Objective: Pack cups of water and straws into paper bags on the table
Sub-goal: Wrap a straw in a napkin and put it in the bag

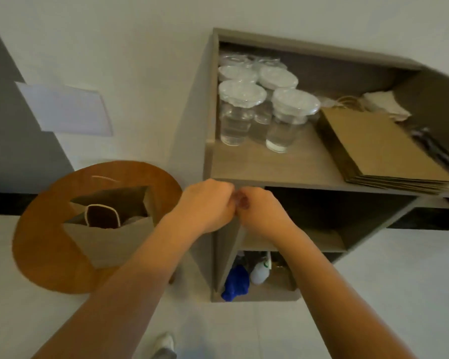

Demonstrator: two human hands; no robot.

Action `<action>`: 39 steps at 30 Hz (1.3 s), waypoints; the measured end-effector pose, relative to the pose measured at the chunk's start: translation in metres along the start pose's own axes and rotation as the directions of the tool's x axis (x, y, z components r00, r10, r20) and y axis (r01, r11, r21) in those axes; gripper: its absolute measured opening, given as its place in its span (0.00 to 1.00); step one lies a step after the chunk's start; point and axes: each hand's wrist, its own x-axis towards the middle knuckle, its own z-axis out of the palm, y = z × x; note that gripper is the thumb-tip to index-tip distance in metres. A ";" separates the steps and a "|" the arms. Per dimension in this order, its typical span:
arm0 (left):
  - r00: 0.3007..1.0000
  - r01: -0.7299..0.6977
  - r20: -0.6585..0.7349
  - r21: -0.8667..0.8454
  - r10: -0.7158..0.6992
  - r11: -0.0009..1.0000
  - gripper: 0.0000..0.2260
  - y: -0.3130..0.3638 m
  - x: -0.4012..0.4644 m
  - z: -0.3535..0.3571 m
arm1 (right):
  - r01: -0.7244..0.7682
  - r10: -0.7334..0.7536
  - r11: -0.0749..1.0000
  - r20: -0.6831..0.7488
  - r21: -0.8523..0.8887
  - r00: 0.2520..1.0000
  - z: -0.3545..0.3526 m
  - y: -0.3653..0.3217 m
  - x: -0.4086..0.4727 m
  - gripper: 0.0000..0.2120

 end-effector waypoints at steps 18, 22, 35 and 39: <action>0.926 -0.374 -0.078 -0.084 0.369 0.923 0.08 0.215 0.244 -0.016 | -0.303 0.297 0.951 -0.444 0.059 0.846 -0.215 0.196 0.029 0.14; 0.913 -0.406 -0.076 -0.077 0.401 0.911 0.08 0.244 0.308 -0.017 | -0.320 0.311 0.944 -0.543 0.082 0.780 -0.261 0.226 0.061 0.12; 0.956 -0.291 0.013 -0.054 0.292 0.955 0.08 0.302 0.451 0.014 | -0.402 0.372 0.914 -0.520 0.060 0.769 -0.328 0.368 0.187 0.10; 0.967 -0.253 0.022 0.021 0.253 0.967 0.07 0.311 0.478 0.017 | -0.379 0.288 0.921 -0.492 -0.094 0.821 -0.333 0.395 0.233 0.16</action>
